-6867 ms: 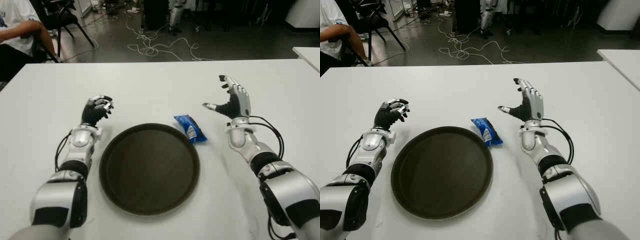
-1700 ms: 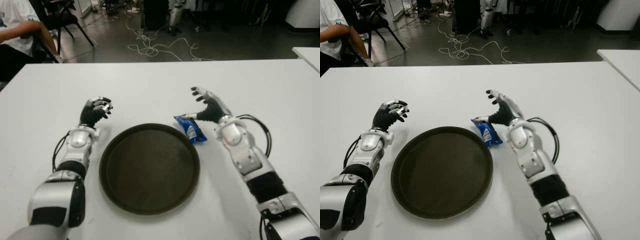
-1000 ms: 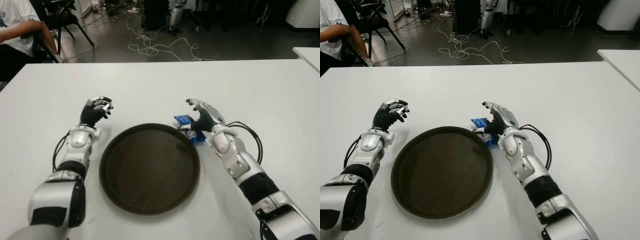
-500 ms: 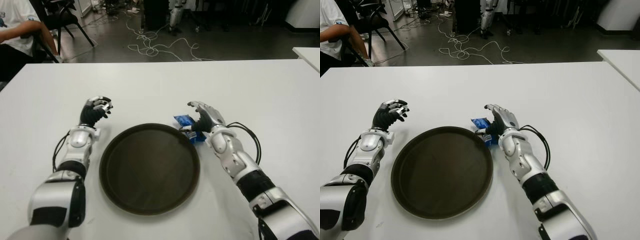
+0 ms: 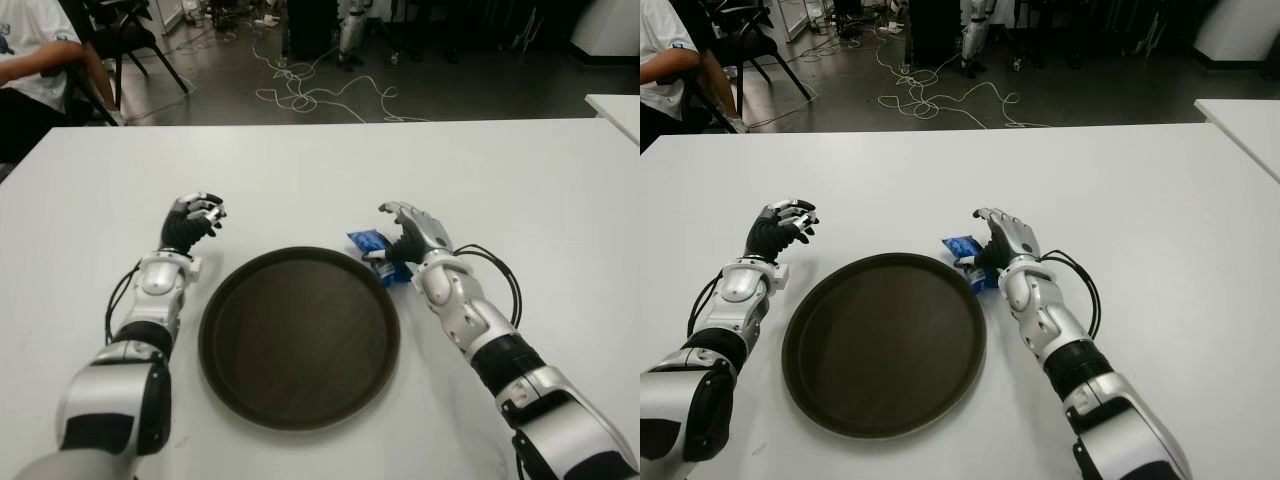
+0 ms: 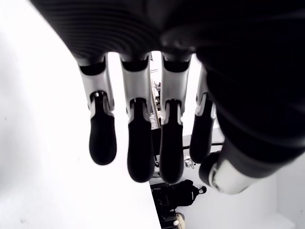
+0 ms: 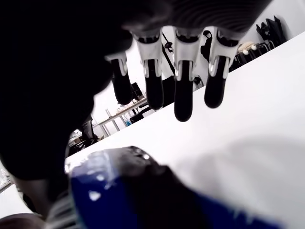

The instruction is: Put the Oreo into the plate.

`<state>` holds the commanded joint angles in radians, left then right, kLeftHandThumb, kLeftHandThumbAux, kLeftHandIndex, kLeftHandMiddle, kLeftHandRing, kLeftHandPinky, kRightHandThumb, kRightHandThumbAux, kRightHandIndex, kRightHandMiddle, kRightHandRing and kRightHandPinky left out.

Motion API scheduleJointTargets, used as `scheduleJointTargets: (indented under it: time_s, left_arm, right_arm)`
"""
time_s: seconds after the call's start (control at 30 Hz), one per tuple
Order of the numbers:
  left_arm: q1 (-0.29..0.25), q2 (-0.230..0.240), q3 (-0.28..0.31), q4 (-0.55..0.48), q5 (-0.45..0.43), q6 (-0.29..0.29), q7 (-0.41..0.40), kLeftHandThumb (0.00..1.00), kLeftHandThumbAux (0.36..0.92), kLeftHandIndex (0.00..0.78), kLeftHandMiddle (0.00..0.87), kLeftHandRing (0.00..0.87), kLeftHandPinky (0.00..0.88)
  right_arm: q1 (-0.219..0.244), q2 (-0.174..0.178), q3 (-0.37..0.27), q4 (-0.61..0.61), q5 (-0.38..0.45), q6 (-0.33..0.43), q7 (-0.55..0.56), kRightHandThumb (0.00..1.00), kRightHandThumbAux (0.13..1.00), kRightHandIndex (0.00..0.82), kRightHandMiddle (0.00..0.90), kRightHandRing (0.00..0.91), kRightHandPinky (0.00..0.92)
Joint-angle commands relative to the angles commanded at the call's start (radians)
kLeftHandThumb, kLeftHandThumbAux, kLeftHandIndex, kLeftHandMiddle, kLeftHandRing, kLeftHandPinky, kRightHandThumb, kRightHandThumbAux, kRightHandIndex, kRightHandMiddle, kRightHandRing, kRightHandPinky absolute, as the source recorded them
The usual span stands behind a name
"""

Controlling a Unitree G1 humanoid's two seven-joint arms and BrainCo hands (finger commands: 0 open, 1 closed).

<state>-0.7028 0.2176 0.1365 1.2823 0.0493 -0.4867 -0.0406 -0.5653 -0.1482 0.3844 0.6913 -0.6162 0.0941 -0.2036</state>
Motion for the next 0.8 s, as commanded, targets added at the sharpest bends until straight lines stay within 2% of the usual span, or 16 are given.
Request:
scheduleJointTargets:
  time_s: [0.17, 0.4, 0.6, 0.8]
  left_arm:
    - [-0.001, 0.0, -0.003, -0.001, 0.003, -0.002, 0.004, 0.694, 0.715, 0.425, 0.551, 0.576, 0.593]
    - [-0.001, 0.001, -0.01, 0.001, 0.011, -0.003, 0.014, 0.695, 0.714, 0.425, 0.545, 0.567, 0.586]
    - [-0.001, 0.0, -0.009, 0.001, 0.014, -0.002, 0.017, 0.695, 0.714, 0.425, 0.531, 0.553, 0.58]
    - [-0.002, -0.002, -0.006, 0.0, 0.013, -0.003, 0.016, 0.695, 0.714, 0.425, 0.525, 0.551, 0.583]
  right_arm:
    - [-0.018, 0.001, 0.002, 0.042, -0.002, -0.008, -0.013, 0.0, 0.723, 0.243, 0.235, 0.248, 0.237]
    - [-0.031, 0.005, -0.007, 0.087, 0.014, -0.04, -0.029, 0.0, 0.741, 0.299, 0.263, 0.275, 0.273]
    - [-0.033, 0.006, -0.012, 0.105, 0.02, -0.065, -0.049, 0.0, 0.762, 0.316, 0.276, 0.288, 0.315]
    - [-0.037, 0.002, -0.013, 0.13, 0.021, -0.1, -0.08, 0.0, 0.782, 0.374, 0.314, 0.327, 0.329]
